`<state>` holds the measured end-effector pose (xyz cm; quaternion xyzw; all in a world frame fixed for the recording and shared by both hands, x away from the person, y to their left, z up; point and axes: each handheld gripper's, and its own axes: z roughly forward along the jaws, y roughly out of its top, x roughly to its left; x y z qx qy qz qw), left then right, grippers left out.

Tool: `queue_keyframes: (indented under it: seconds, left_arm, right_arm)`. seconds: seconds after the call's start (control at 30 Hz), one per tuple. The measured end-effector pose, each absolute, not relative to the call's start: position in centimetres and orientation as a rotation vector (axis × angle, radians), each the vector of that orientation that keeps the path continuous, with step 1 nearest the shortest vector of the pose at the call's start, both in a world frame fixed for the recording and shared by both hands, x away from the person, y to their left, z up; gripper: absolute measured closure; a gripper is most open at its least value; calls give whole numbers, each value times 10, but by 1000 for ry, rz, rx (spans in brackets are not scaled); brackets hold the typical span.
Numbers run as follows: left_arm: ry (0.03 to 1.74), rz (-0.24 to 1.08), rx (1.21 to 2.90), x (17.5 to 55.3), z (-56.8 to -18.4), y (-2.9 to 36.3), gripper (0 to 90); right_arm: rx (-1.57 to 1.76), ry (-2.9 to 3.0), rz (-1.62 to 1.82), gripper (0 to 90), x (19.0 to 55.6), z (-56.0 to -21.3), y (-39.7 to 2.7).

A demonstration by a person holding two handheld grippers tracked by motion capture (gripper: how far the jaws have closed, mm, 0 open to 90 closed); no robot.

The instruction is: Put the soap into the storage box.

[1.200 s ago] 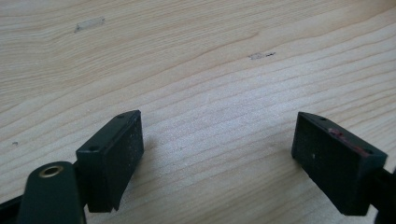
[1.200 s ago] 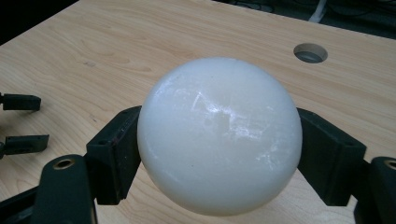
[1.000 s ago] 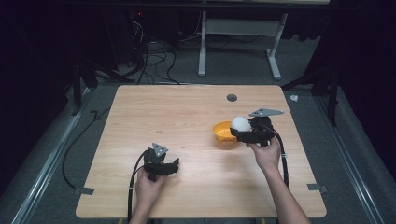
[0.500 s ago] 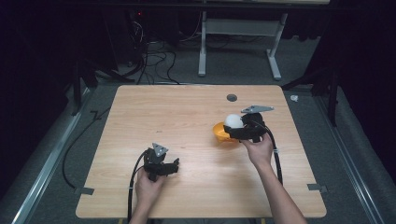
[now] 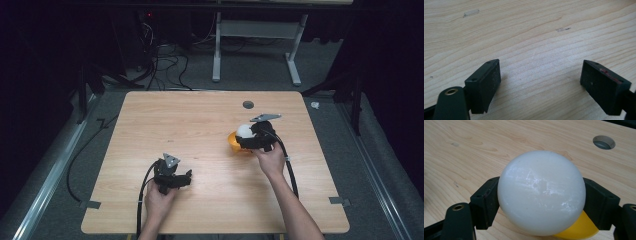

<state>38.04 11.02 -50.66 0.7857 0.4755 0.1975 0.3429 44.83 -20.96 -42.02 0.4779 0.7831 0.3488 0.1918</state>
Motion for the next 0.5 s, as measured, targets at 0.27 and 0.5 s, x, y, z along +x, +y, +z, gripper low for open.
queue_keyframes:
  seconds: [0.27,0.5]
  left_arm:
    - [1236,513,2042,380,-507,110,171]
    - [1235,513,2042,380,-507,110,171]
  right_arm:
    - [1359,2204,938,234,455,-430,-207]
    - [1392,2216,904,233,463,-440,-207]
